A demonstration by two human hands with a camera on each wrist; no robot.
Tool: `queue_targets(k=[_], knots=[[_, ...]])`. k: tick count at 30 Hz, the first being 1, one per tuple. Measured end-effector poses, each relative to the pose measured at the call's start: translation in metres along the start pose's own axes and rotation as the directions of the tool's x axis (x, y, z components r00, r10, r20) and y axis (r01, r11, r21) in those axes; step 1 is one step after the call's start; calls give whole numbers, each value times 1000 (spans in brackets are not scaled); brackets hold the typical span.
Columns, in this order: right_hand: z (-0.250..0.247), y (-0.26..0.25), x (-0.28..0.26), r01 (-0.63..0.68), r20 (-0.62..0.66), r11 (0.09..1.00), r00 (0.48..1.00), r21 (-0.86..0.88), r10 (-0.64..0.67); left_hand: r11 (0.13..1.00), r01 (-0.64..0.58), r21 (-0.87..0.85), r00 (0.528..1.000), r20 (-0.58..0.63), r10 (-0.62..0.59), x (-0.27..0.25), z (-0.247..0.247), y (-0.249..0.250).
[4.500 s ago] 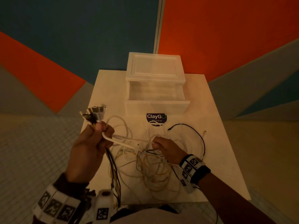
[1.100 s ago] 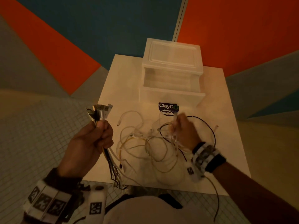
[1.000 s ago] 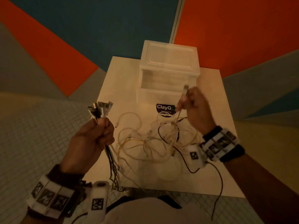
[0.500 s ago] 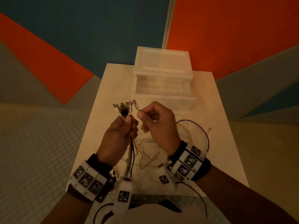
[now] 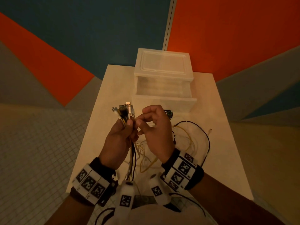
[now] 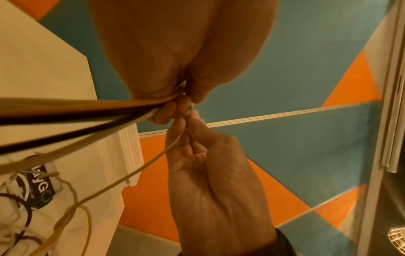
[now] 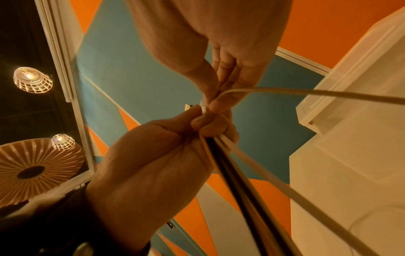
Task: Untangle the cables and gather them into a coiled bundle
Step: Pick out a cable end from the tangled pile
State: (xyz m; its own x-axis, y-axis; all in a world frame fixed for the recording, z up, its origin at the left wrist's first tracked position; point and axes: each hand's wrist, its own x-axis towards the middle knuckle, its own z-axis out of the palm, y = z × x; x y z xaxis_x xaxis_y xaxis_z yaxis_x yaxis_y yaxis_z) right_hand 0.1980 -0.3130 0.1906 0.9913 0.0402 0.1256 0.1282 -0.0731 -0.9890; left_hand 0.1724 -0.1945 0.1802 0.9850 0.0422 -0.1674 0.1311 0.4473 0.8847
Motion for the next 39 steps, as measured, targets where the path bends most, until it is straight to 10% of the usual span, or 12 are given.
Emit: queue_targets(k=[11,17,21,27,33,39], knots=[[-7,4,-2,-25,-86,1000,996,1,25,998,22,66,1000,15,-23,-4,3,-4],[-20,24,-12,-112,245,994,963,5,107,999,-45,-20,997,63,46,-7,4,1],[-56,73,-16,-7,485,957,861,-289,153,979,-75,-188,991,92,93,10,-27,29],[-91,131,4,21,390,822,887,-569,248,945,-161,-284,961,172,215,6,-48,66],[-64,85,21,60,205,904,978,-424,32,990,-134,-40,984,112,137,2,-36,48],[-49,43,6,37,282,994,959,-98,-8,987,-55,153,998,14,53,-2,-28,28]])
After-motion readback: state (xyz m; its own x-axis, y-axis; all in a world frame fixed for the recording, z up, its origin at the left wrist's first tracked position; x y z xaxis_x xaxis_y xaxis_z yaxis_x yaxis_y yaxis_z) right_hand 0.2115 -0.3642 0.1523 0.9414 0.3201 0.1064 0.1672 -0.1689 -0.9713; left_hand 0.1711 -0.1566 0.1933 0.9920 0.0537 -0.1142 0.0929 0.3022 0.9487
